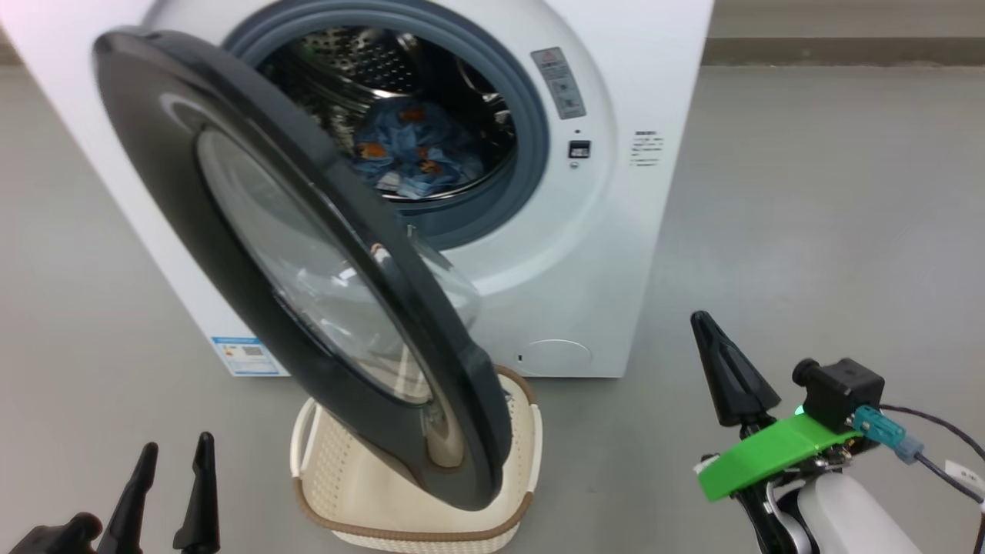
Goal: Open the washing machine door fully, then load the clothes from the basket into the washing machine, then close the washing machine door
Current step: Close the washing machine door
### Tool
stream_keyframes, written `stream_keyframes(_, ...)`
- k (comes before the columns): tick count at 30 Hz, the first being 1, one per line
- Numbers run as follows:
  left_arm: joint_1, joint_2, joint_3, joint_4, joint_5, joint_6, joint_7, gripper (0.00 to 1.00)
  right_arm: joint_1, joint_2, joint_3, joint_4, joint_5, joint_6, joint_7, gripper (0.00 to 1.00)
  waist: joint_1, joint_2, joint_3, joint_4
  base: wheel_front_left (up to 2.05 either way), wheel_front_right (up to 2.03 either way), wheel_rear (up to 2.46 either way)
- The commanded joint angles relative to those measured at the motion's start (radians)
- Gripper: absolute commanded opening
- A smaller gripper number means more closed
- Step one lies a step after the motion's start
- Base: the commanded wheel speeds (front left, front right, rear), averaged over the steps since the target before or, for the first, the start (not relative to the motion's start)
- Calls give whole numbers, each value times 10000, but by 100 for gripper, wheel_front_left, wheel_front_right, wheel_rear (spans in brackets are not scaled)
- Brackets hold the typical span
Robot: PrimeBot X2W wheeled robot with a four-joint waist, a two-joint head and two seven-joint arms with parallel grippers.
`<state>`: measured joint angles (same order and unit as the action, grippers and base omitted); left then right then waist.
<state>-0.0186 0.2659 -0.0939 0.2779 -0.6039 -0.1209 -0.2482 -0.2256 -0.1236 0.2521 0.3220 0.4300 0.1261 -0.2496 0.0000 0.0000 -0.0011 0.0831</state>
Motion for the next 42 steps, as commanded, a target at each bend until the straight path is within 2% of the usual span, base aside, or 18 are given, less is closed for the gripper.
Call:
stream_keyframes(1,-426,227,340,-148,136,22,-132,100,-575,36,239,-323,2,46,-122,0,0,0,-95,422,0,0,0)
stream_keyframes(9,-485,151,204,-72,118,16,-127,100,-952,270,409,-1309,564,46,-122,0,0,0,-263,1220,0,0,0)
stream_keyframes(13,-476,102,98,-49,123,12,-123,100,-974,354,534,-1967,771,46,-122,0,0,0,-323,1413,0,0,0)
stream_keyframes(22,-482,69,-5,19,80,31,-124,100,-1105,187,2218,-4151,1182,46,-122,0,0,0,-378,1666,0,0,0)
stream_keyframes(25,-484,28,-62,53,74,27,-125,100,-1176,-13,3007,-4322,1204,46,-122,0,0,0,-365,1700,0,0,0)
stream_keyframes(30,-529,-3,-117,127,37,10,-127,100,-1285,-397,3988,-3809,1024,46,-122,0,0,0,-343,1790,0,0,0)
stream_keyframes(35,-505,-22,-123,201,-14,-5,-129,100,-1323,-437,4806,-3051,1240,46,-122,0,0,0,-317,1872,0,0,0)
stream_keyframes(42,-551,-72,-150,281,0,-17,-132,100,-1584,-604,5932,-1205,1448,46,-122,0,0,0,-261,1959,0,0,0)
